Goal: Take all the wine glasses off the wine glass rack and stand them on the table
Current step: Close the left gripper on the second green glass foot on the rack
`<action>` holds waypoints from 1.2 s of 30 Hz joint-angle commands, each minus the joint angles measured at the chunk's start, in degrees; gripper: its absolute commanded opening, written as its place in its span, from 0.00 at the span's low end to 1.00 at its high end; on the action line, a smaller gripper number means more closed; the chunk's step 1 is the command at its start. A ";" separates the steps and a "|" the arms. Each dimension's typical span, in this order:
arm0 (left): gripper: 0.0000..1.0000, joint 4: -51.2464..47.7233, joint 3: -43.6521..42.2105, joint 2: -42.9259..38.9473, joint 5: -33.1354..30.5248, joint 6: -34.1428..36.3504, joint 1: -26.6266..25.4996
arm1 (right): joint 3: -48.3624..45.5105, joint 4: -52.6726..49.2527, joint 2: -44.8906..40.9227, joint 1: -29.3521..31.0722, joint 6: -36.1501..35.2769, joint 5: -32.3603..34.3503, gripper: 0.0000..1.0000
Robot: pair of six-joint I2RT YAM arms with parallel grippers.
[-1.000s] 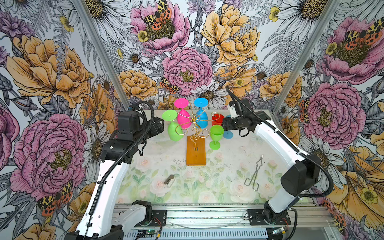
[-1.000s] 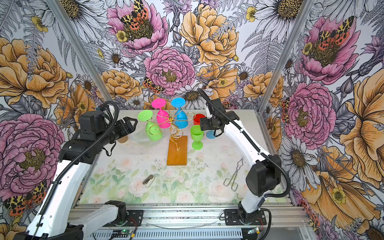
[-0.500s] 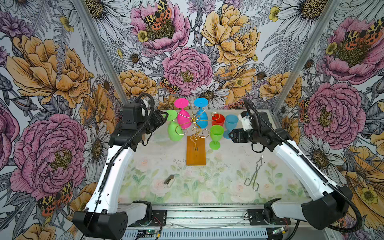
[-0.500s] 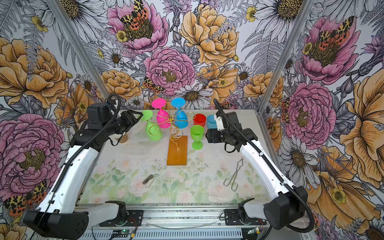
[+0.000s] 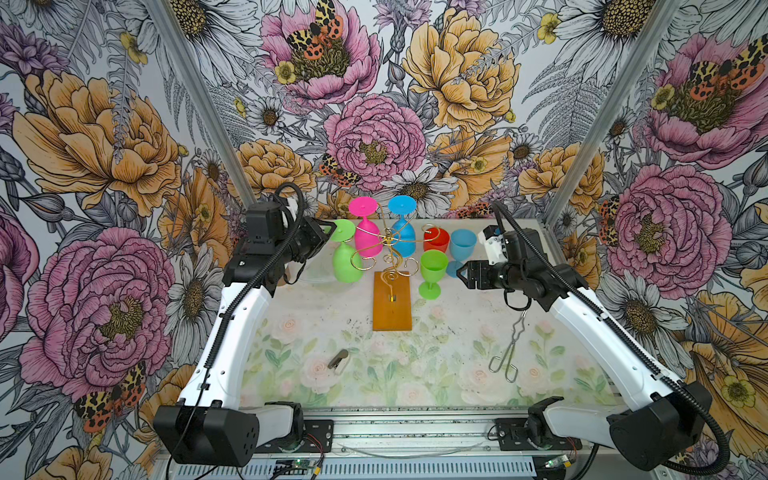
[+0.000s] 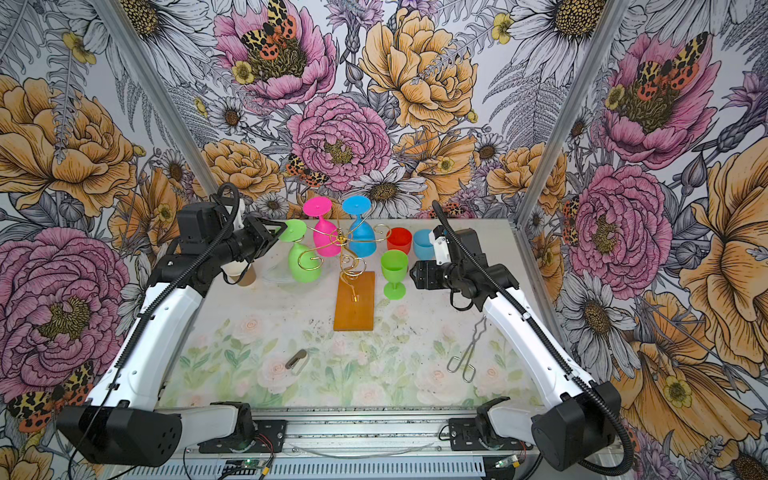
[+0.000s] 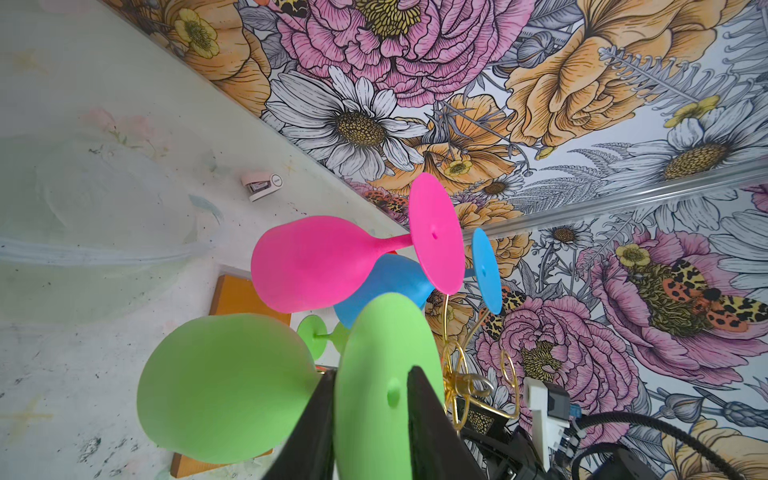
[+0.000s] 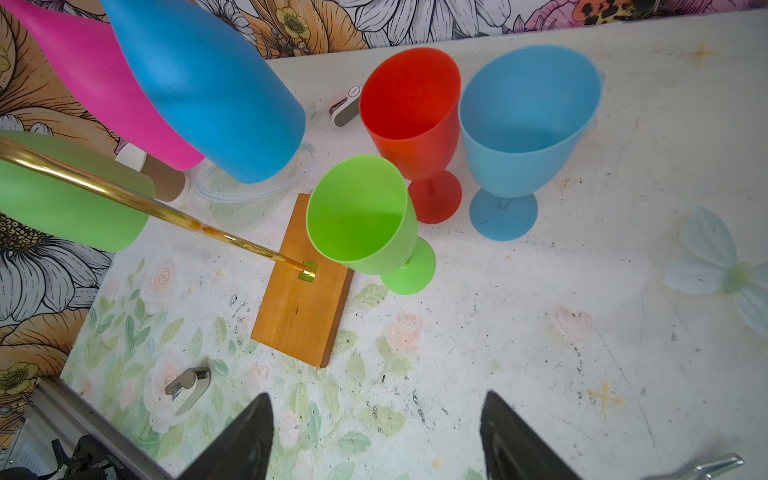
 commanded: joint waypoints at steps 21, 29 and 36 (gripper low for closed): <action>0.00 7.67 -3.79 -1.64 7.62 -6.38 3.07 | -1.18 3.96 -0.38 -0.52 1.69 -1.91 0.79; 0.00 9.41 -2.99 -0.53 8.62 -8.74 3.04 | -1.90 4.44 -0.81 -0.62 1.96 -2.05 0.79; 0.00 9.38 -1.97 0.23 8.85 -9.12 2.42 | -2.27 4.62 -1.22 -0.61 2.20 -2.10 0.79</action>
